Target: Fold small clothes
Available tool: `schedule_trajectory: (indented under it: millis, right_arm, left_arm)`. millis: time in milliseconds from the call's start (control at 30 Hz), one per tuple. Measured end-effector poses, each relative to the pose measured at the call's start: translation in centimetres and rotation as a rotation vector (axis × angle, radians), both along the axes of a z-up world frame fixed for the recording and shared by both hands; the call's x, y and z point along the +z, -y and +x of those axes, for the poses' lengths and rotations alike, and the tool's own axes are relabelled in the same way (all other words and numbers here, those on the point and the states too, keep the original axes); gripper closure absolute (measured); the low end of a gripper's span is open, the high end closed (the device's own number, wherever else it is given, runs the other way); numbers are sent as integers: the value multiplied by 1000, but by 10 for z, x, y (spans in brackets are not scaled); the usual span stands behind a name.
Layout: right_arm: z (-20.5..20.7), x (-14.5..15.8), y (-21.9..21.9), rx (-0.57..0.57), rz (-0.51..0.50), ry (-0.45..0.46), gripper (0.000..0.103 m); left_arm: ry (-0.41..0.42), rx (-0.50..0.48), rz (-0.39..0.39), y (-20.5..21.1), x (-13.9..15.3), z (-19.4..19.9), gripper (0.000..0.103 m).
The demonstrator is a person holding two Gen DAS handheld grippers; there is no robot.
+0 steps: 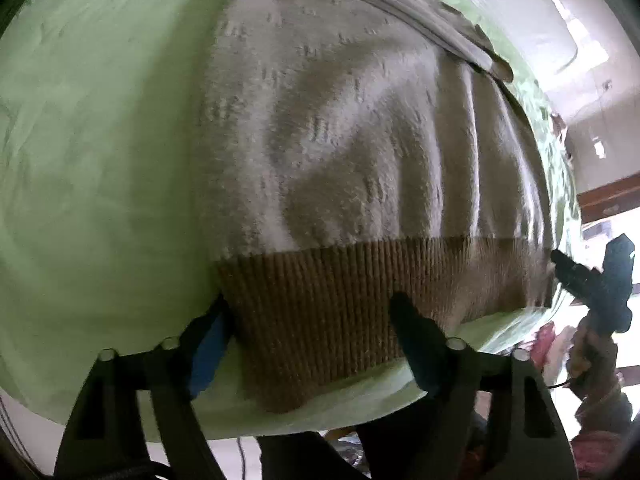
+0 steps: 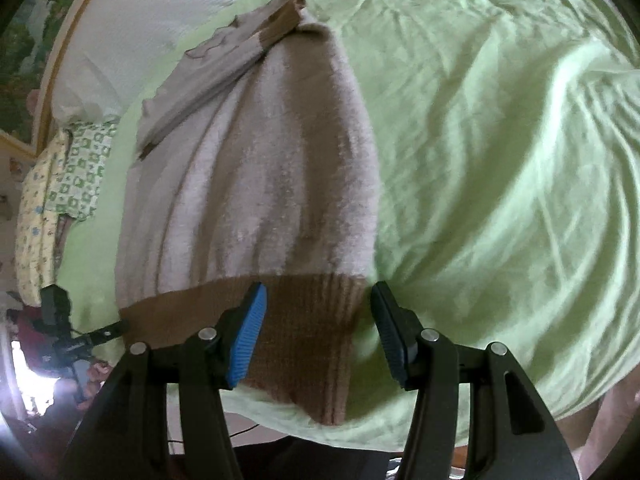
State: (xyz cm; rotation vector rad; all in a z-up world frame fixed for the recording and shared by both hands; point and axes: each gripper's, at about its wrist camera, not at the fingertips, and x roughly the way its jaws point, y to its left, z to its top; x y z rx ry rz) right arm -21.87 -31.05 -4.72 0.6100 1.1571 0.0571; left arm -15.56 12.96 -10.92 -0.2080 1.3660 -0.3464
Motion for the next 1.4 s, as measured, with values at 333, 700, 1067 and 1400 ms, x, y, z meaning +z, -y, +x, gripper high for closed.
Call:
schedule_trajectory:
  millis: [333, 700, 1067, 1400]
  right_arm:
    - [-17, 1, 3, 36, -2, -15, 96]
    - [17, 48, 4, 54, 86, 153, 97]
    - [164, 107, 31, -27, 160, 405, 97]
    - [310, 97, 67, -95, 104, 397, 97]
  left_arm:
    - [66, -30, -61, -1, 16, -11, 94]
    - [201, 1, -184, -5, 83, 31, 94]
    - [412, 79, -179, -2, 156, 187, 94]
    - [402, 114, -122, 28, 137, 353, 94]
